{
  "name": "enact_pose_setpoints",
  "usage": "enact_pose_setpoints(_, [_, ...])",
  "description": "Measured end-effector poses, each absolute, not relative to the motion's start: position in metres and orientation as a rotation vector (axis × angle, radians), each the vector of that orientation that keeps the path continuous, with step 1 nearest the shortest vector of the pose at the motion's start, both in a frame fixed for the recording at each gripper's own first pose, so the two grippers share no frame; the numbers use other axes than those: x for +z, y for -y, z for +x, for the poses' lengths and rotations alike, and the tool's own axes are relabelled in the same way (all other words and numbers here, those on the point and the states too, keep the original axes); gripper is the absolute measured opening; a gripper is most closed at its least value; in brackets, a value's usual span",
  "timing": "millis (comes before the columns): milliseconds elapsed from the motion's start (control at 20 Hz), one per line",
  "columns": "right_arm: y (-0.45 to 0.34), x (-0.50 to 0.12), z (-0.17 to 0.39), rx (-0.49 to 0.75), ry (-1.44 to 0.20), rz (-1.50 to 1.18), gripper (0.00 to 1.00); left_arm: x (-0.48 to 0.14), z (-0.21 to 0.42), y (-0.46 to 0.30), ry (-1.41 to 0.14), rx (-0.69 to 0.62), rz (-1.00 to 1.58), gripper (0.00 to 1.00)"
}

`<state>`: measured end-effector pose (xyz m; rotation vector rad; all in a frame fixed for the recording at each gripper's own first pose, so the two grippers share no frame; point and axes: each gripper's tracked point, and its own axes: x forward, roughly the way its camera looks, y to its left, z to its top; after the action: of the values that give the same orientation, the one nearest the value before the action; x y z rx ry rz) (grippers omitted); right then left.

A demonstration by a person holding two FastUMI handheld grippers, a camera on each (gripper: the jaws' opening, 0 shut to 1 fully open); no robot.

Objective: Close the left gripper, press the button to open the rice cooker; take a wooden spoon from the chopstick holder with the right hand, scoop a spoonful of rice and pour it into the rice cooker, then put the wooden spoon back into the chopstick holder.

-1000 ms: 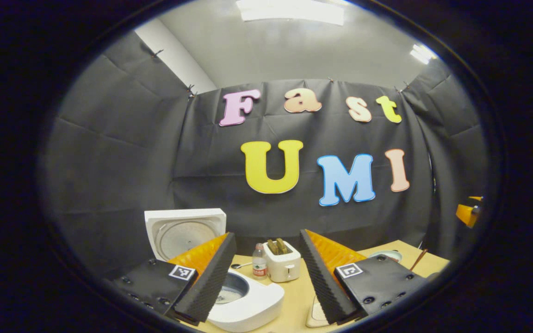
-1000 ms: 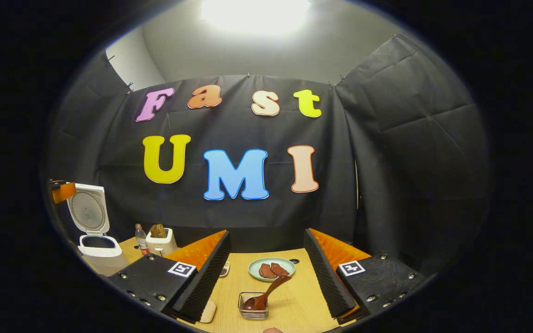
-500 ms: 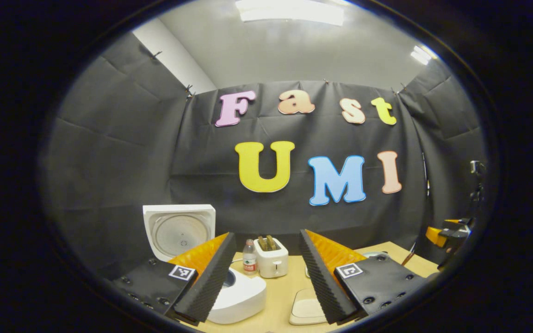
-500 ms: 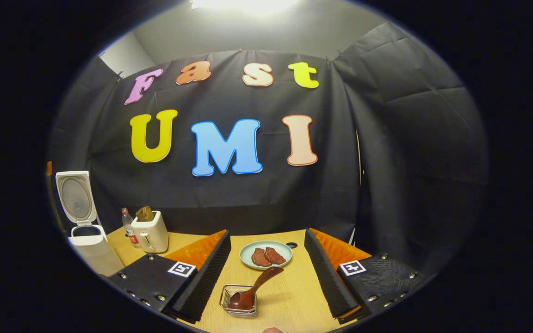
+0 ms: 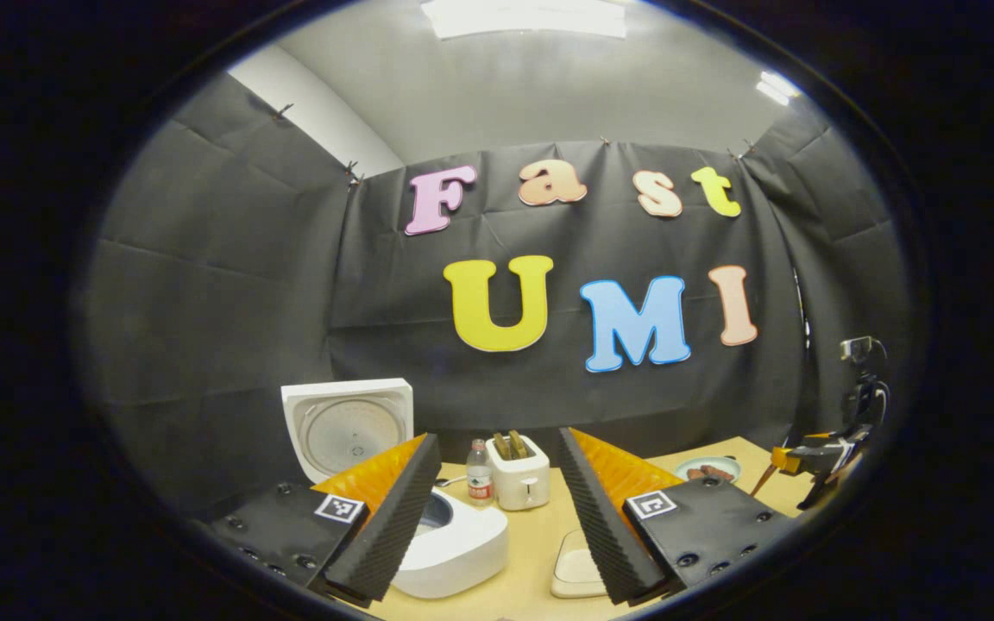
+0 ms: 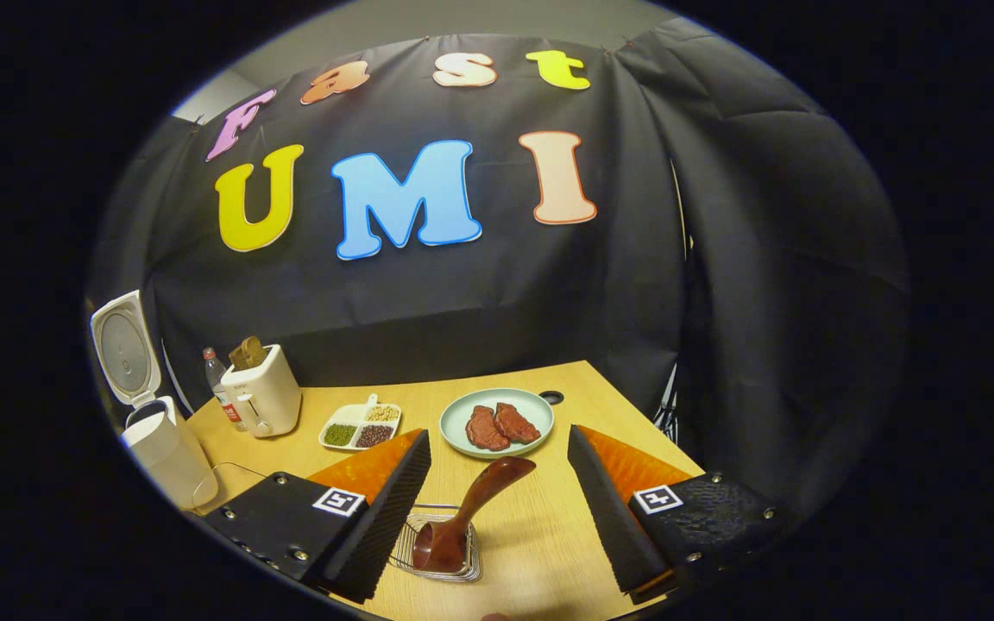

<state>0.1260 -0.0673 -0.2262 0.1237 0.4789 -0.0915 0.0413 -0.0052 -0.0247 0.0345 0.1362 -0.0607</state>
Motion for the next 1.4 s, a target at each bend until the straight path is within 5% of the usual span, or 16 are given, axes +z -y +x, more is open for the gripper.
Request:
enact_pose_setpoints(450, [0.056, -0.299, 0.131, -0.086, -0.667, 0.264, 0.96, -0.027, 0.025, -0.005, -0.162, -0.008, 0.084, 0.96])
enact_pose_setpoints(550, [0.053, -0.307, 0.132, -0.085, -0.699, 0.291, 0.82, -0.029, 0.024, -0.012, -0.171, 0.011, 0.09, 0.96])
enact_pose_setpoints(700, [0.042, -0.32, 0.129, -0.061, -0.755, 0.329, 0.85, -0.025, 0.023, -0.016, -0.167, 0.028, 0.092, 0.96])
enact_pose_setpoints(800, [0.034, -0.316, 0.129, -0.048, -0.76, 0.363, 0.45, -0.026, 0.022, -0.02, -0.165, 0.035, 0.091, 0.95])
enact_pose_setpoints(850, [0.028, -0.322, 0.129, -0.029, -0.772, 0.366, 0.36, -0.025, 0.021, -0.021, -0.165, 0.038, 0.091, 0.95])
enact_pose_setpoints(950, [0.025, -0.318, 0.124, -0.026, -0.772, 0.368, 0.4, -0.027, 0.021, -0.023, -0.174, 0.041, 0.093, 0.96])
enact_pose_setpoints(1000, [0.02, -0.315, 0.125, -0.015, -0.76, 0.401, 0.11, -0.028, 0.021, -0.025, -0.174, 0.042, 0.093, 0.96])
enact_pose_setpoints(1400, [0.012, -0.278, 0.124, 0.014, -0.673, 0.298, 0.11, -0.033, 0.024, -0.038, -0.173, 0.045, 0.061, 0.95])
